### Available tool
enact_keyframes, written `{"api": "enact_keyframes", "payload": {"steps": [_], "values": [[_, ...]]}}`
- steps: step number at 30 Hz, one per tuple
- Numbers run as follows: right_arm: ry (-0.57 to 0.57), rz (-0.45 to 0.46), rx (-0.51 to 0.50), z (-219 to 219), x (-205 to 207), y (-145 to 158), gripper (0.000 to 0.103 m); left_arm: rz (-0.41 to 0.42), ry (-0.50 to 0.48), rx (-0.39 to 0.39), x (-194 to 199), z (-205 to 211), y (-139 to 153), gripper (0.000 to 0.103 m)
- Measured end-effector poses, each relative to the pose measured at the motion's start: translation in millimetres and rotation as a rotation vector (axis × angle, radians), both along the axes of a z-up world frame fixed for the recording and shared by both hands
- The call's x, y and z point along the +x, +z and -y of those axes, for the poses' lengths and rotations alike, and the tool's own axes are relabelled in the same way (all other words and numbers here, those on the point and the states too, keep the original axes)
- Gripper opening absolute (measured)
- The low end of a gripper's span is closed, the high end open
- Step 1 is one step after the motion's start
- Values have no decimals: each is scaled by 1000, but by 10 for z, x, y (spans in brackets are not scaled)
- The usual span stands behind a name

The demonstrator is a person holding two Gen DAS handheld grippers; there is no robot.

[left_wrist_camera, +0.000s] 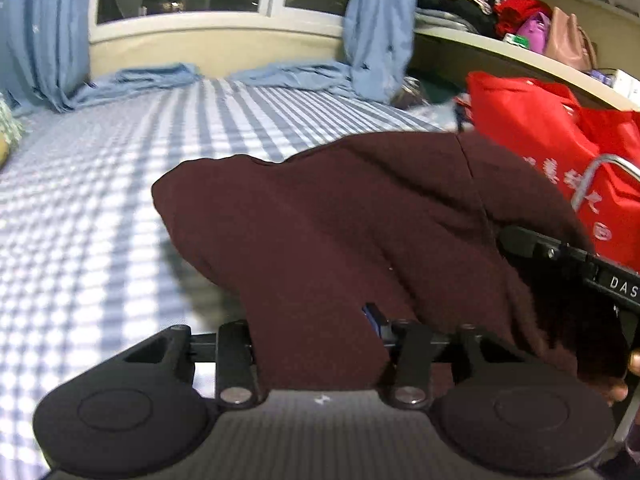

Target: Fold small clothes

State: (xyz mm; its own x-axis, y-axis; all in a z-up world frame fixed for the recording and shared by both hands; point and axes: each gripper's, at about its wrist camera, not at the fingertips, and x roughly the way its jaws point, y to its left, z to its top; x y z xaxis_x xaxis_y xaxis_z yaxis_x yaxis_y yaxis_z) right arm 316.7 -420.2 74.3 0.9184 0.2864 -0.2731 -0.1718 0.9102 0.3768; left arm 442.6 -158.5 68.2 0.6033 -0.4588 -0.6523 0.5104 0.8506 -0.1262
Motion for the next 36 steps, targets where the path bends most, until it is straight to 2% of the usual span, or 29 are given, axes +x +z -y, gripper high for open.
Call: {"api": "enact_keyframes", "payload": {"steps": [3, 6, 9, 11, 13, 15, 16, 17, 19, 21, 23, 31, 36], "values": [[-17, -32, 38, -95, 257, -69, 11, 24, 28, 43, 141, -70, 22, 45], [-22, -105, 46, -168, 508, -222, 11, 7, 53, 78, 273, -63, -128, 45], [-39, -171, 6, -198, 655, -398, 12, -33, 94, 55, 335, -115, -329, 49], [-55, -186, -12, -182, 663, -461, 22, -27, 121, 9, 304, -214, -412, 54], [-66, -197, -28, -144, 632, -500, 33, 0, 140, 3, 248, -278, -457, 59], [-73, -209, -43, -115, 570, -548, 38, 48, 174, 11, 128, -323, -451, 71], [-73, -213, -51, -108, 544, -558, 46, 70, 192, 18, 69, -334, -434, 80], [-77, -211, -63, -100, 496, -565, 57, 95, 212, 24, -3, -343, -412, 87], [-88, -188, -91, -109, 379, -547, 68, 136, 246, 33, -175, -361, -364, 91], [-95, -165, -123, -146, 260, -485, 74, 167, 269, 24, -391, -424, -297, 97], [-97, -135, -148, -165, 122, -408, 86, 193, 302, -2, -616, -425, -208, 101], [-109, 10, -231, -375, -638, 45, 101, 260, 398, -53, -1496, -497, 73, 102], [-129, 85, -235, -433, -1217, 260, 102, 304, 430, -51, -2074, -541, 190, 102]]}}
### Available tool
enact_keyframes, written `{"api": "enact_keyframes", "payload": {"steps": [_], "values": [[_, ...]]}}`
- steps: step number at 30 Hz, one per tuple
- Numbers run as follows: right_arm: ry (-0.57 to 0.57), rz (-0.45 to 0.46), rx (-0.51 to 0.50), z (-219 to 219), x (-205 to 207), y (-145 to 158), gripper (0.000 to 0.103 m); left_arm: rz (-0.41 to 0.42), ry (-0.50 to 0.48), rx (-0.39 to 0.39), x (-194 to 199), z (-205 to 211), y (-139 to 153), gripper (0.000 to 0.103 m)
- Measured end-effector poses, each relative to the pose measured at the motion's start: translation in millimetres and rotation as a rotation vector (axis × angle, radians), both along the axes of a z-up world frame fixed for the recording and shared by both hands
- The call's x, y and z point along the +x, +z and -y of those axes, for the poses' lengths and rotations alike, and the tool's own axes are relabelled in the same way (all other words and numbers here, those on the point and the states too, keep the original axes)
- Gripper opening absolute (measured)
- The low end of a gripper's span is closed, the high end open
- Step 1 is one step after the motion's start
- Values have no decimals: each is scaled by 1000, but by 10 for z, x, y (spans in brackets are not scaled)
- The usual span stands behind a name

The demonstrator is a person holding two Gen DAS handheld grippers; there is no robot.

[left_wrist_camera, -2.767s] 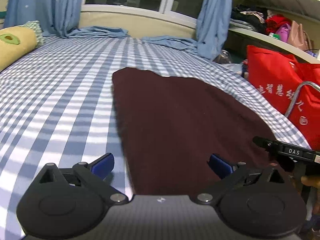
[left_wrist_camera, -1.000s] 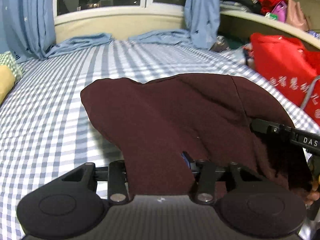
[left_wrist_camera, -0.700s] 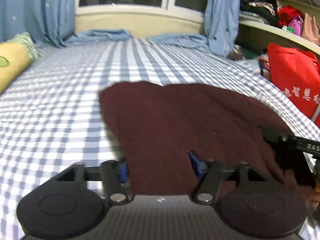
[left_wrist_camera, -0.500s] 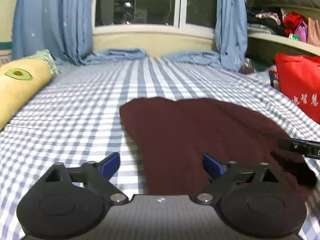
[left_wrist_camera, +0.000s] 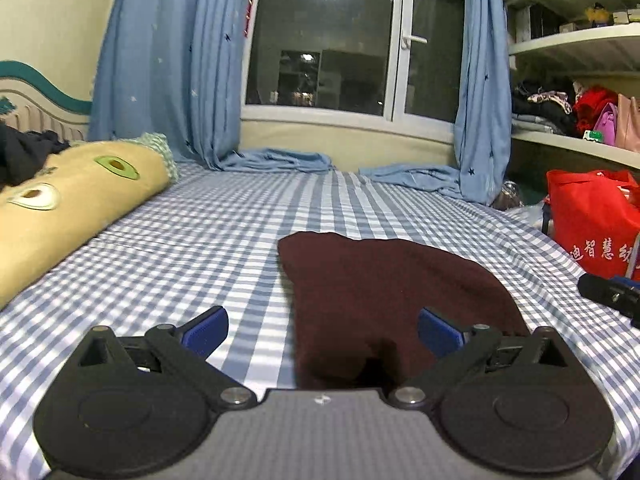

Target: Fold small clothes

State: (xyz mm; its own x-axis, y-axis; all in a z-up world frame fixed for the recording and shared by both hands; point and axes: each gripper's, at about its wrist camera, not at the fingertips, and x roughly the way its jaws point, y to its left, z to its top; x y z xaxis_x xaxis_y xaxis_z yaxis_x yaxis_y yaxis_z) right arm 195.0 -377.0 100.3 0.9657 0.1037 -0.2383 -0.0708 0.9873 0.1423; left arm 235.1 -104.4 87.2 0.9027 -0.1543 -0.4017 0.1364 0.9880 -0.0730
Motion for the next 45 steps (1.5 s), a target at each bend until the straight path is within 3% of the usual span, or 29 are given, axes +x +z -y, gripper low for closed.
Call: {"api": "enact_keyframes", "payload": {"steps": [9, 19, 35, 45], "values": [[-21, 45, 11, -37, -889, 45, 102, 89, 31, 47, -913, -34, 119, 102], [-34, 31, 2, -156, -1527, -150, 103, 68, 38, 15, -1485, -135, -112, 102], [-17, -1, -19, -283, -1644, -356, 103, 27, 45, 36, -1611, -111, -319, 102], [-4, -26, -29, -302, -1497, -420, 103, -20, 95, 109, -1454, -24, -445, 102]]}}
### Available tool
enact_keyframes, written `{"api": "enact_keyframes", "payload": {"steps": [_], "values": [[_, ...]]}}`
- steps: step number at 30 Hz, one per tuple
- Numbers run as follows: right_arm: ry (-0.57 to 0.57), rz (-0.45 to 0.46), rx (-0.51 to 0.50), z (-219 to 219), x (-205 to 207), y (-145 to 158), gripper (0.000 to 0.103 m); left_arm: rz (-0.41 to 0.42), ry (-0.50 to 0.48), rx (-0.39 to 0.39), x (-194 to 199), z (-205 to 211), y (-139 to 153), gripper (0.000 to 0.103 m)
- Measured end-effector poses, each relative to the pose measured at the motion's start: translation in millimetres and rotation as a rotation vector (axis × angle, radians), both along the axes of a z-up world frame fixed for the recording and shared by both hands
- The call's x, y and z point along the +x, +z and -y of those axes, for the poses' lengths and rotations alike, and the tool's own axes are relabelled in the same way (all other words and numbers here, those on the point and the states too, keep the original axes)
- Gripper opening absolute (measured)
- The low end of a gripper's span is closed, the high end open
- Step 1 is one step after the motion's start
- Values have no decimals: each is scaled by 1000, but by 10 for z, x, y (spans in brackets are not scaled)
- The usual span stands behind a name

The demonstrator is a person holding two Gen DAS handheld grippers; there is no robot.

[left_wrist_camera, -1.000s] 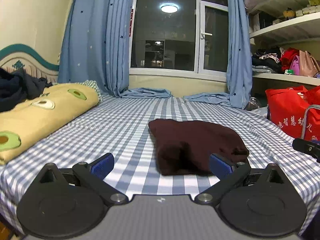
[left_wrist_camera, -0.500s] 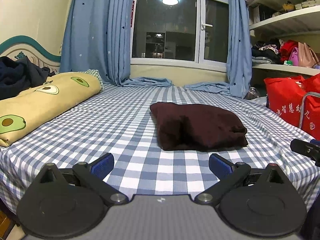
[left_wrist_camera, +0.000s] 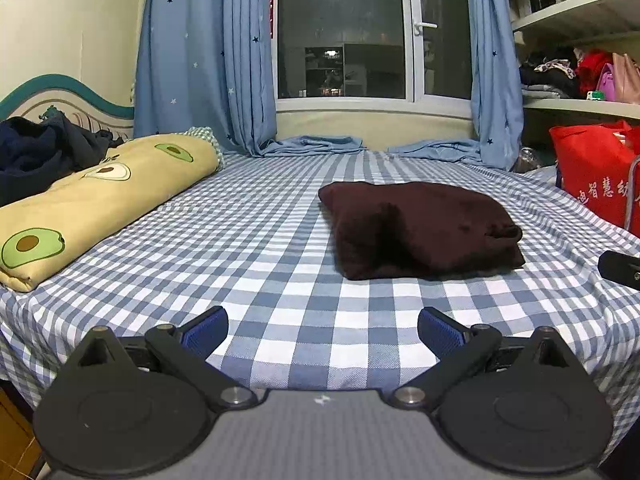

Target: Fold small clothes

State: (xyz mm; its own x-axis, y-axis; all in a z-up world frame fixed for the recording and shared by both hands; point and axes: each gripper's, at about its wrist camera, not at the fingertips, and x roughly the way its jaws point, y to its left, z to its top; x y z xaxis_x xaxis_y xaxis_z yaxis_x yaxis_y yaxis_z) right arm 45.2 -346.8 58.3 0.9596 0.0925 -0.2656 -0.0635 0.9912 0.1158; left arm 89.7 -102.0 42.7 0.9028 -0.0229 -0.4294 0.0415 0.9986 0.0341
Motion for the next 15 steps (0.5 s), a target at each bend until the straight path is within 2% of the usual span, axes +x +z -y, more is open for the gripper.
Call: {"api": "enact_keyframes", "payload": {"steps": [15], "values": [[-5, -42, 7, 11, 241, -179, 103, -18, 34, 4, 195, -71, -175, 102]]}}
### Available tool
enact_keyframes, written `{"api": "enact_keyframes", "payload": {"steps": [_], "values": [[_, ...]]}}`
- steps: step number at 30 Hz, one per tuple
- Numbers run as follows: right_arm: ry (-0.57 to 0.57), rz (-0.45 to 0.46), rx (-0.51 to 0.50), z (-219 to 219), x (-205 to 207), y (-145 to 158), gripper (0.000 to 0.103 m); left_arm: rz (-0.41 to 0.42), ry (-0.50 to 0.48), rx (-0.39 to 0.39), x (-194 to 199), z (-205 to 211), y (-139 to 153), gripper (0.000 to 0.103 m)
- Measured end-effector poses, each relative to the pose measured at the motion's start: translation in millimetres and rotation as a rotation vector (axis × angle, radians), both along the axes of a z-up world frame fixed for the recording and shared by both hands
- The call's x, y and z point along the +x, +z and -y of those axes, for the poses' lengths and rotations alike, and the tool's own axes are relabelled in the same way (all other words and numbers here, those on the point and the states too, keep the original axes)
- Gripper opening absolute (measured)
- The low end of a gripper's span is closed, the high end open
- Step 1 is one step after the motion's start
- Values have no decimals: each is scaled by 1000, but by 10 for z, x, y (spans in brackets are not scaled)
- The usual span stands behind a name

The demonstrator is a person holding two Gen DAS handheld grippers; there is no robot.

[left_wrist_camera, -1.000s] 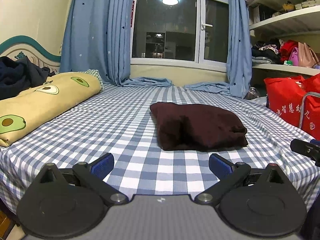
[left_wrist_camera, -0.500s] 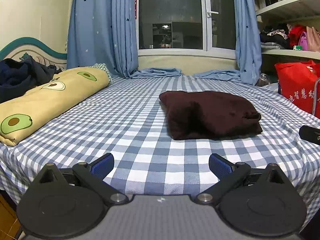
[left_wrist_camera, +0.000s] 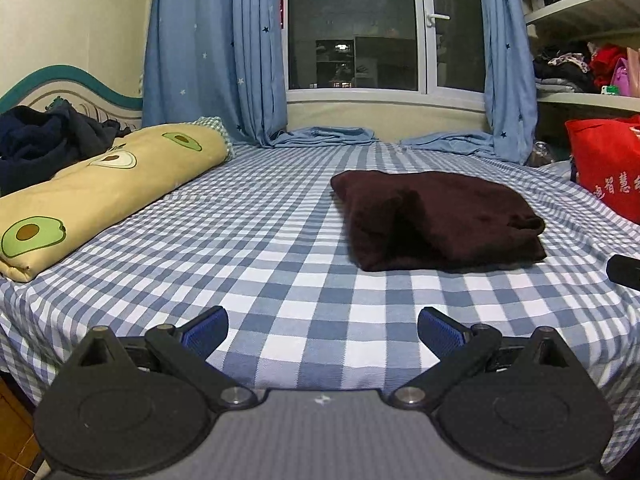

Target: Fold small clothes

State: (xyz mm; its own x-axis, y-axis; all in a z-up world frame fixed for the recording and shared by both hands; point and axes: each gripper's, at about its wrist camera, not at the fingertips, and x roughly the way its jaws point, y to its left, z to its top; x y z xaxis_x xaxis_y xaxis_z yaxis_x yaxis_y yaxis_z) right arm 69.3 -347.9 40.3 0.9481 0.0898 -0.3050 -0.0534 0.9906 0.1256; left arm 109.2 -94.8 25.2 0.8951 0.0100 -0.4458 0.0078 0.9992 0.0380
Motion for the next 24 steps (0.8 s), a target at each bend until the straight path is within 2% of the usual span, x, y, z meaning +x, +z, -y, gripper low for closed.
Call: {"api": "enact_keyframes", "payload": {"steps": [24], "values": [[13, -63, 2, -73, 381, -201, 103, -26, 21, -6, 293, -55, -123, 102]]}}
